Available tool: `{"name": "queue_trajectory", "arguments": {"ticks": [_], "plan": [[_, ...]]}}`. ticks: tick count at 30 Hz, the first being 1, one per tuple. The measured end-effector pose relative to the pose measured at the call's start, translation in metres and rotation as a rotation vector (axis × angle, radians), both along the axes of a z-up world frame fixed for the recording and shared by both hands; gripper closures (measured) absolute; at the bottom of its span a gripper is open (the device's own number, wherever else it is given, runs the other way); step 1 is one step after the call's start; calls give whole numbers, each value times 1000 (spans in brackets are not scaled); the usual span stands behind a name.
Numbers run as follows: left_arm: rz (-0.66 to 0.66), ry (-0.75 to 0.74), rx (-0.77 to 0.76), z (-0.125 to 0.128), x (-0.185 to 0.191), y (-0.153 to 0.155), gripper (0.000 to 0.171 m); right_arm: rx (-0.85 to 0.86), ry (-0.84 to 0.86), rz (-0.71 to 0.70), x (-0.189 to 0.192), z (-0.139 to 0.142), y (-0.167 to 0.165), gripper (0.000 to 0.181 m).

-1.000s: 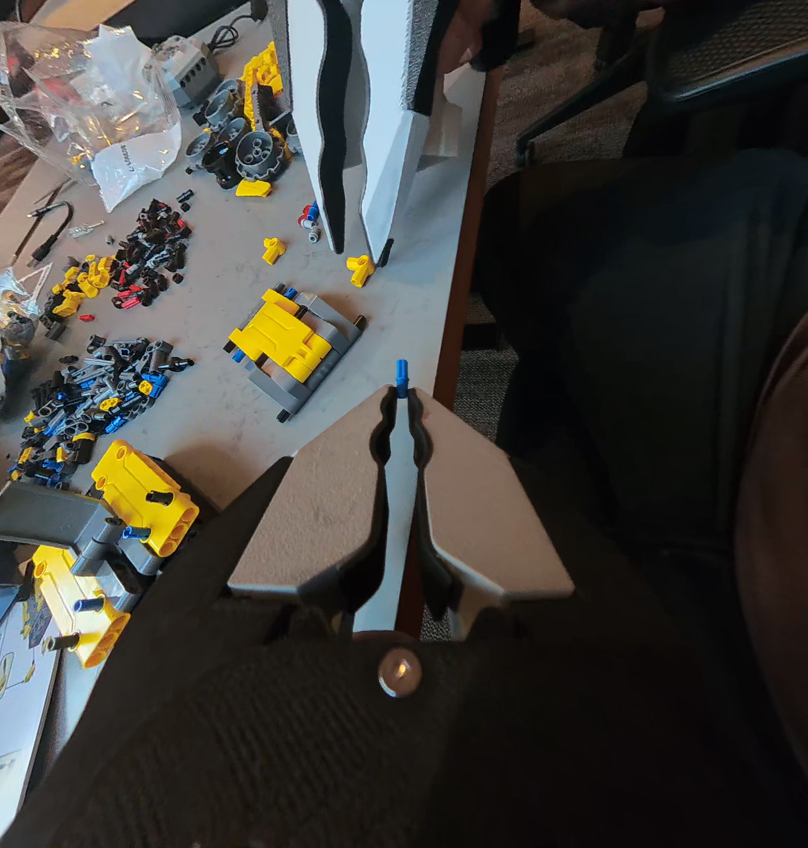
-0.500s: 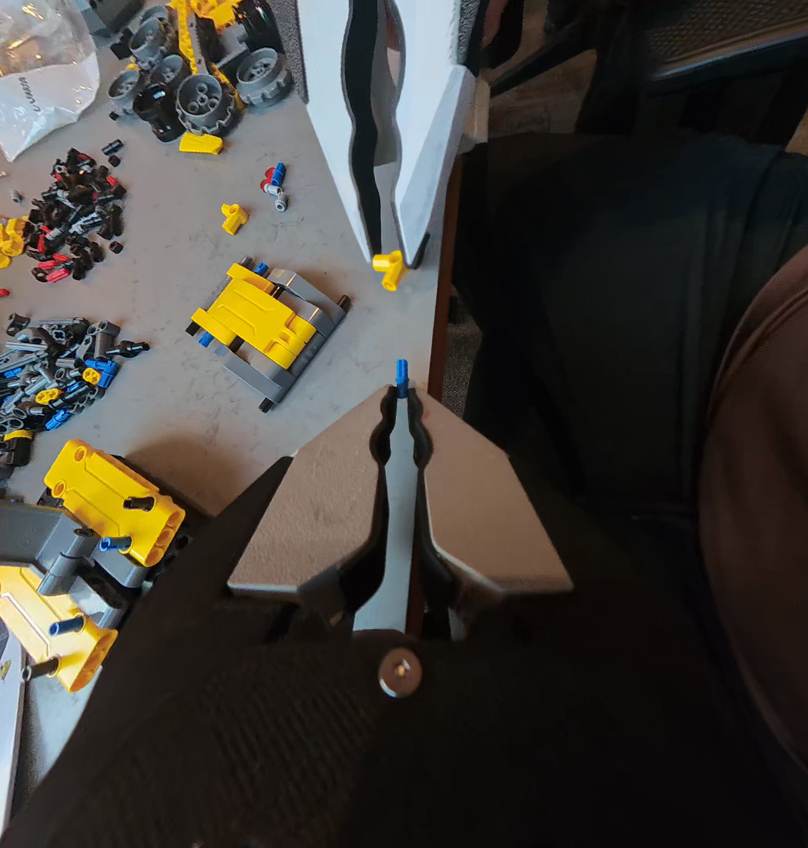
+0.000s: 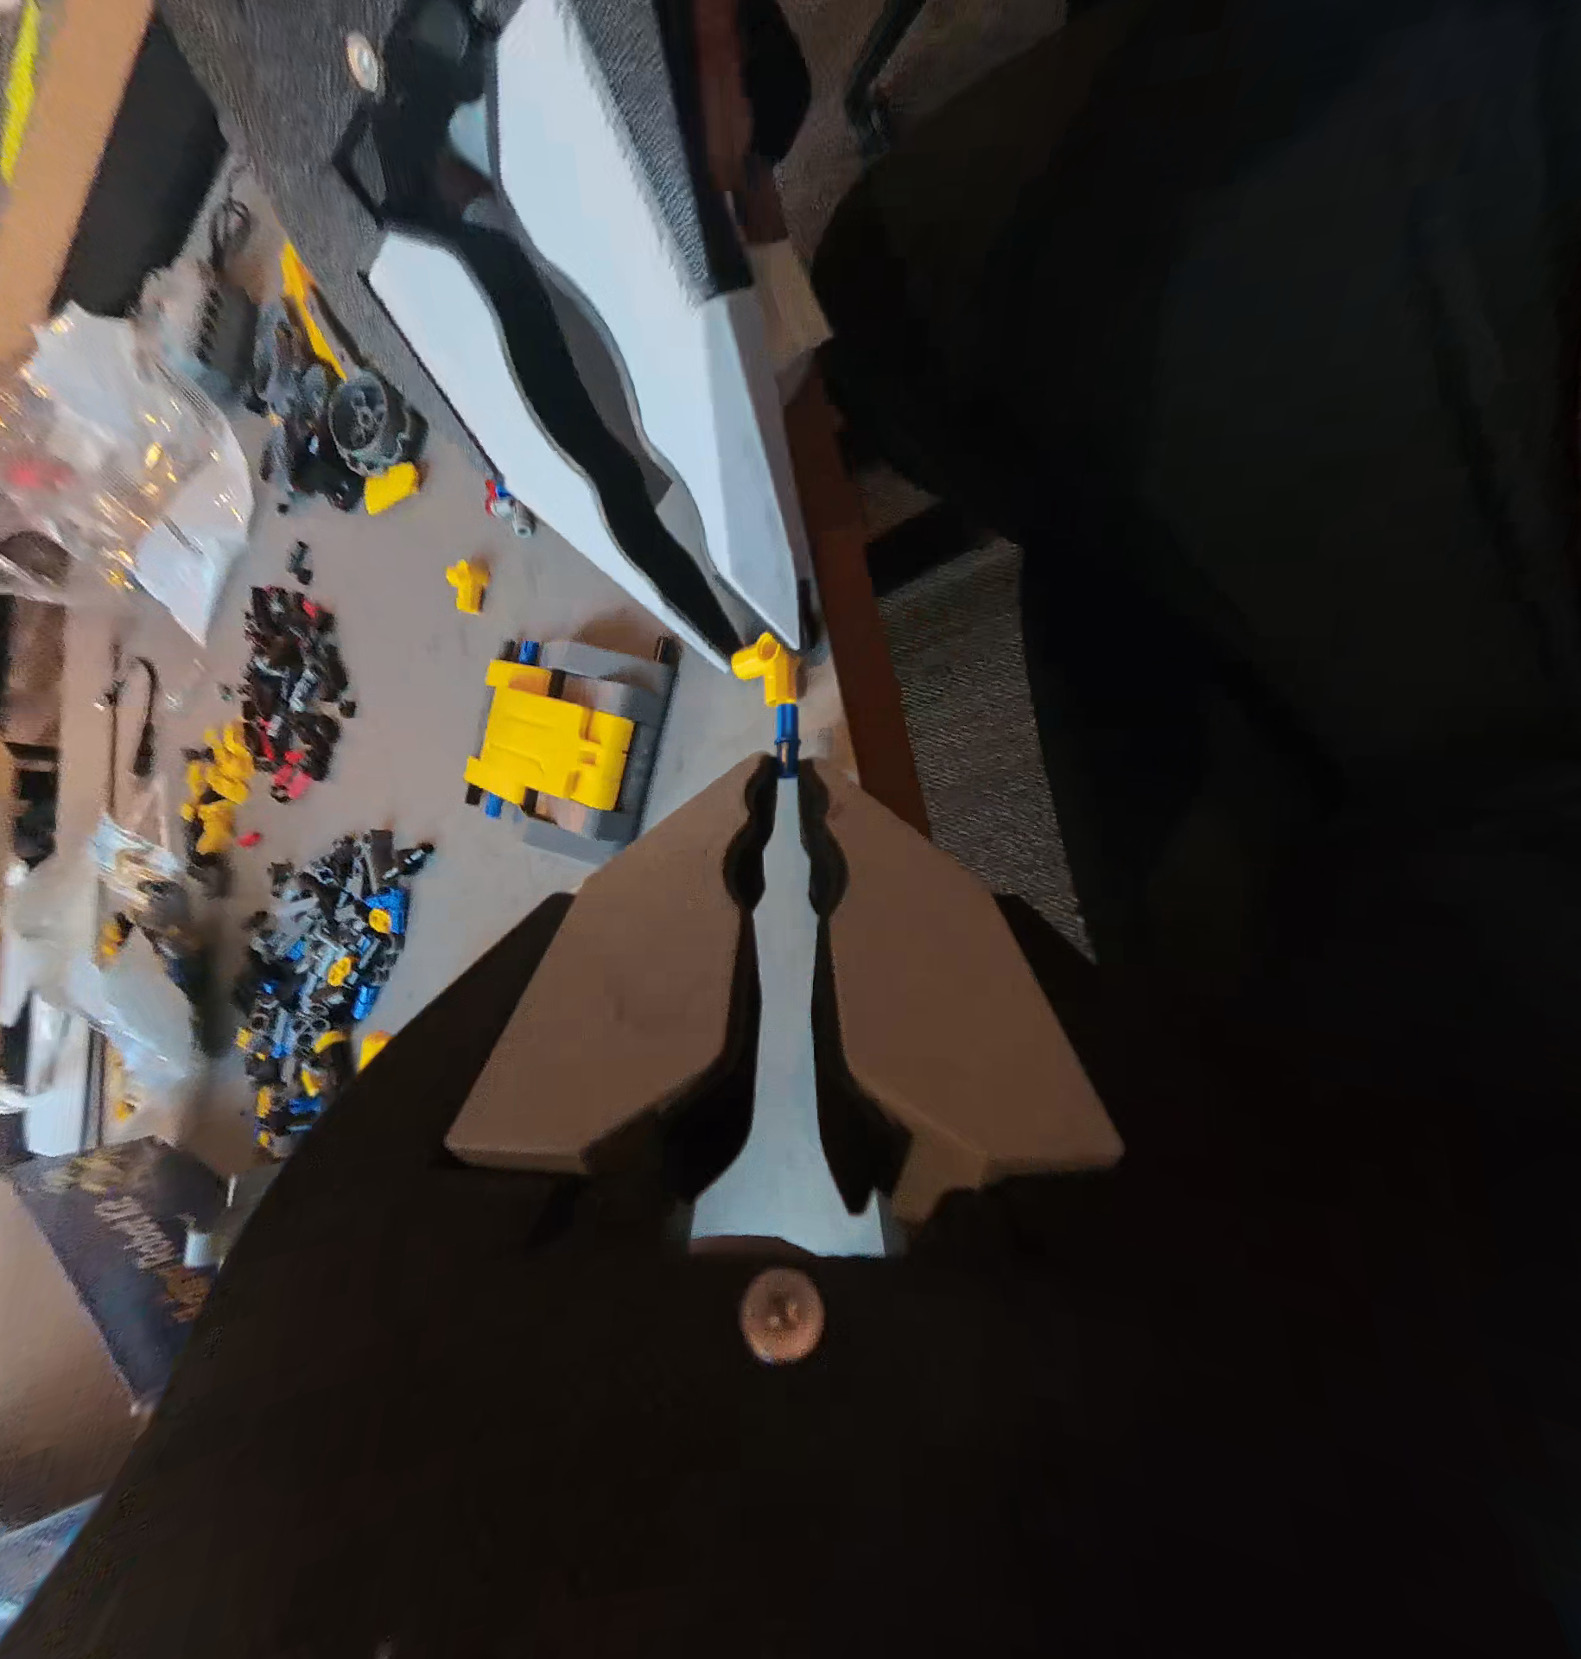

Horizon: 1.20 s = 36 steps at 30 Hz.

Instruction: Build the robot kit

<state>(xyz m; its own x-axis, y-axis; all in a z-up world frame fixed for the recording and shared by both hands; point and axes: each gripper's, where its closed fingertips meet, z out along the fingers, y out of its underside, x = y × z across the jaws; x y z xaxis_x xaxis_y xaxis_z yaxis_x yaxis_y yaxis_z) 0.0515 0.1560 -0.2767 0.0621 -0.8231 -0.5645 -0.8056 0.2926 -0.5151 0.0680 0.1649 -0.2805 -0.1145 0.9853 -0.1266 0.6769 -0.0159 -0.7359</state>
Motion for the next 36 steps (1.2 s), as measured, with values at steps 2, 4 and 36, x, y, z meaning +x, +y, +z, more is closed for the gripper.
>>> {"name": "queue_trajectory", "arguments": {"ticks": [2,4,36], "plan": [[-5,9,43,-3,1,1,170,-16,10,3,0,0,-1,166],[-12,5,92,-2,1,3,170,-28,18,4,0,0,-2,166],[40,104,93,-4,-1,8,171,-97,20,-76,-7,1,1,167]]}}
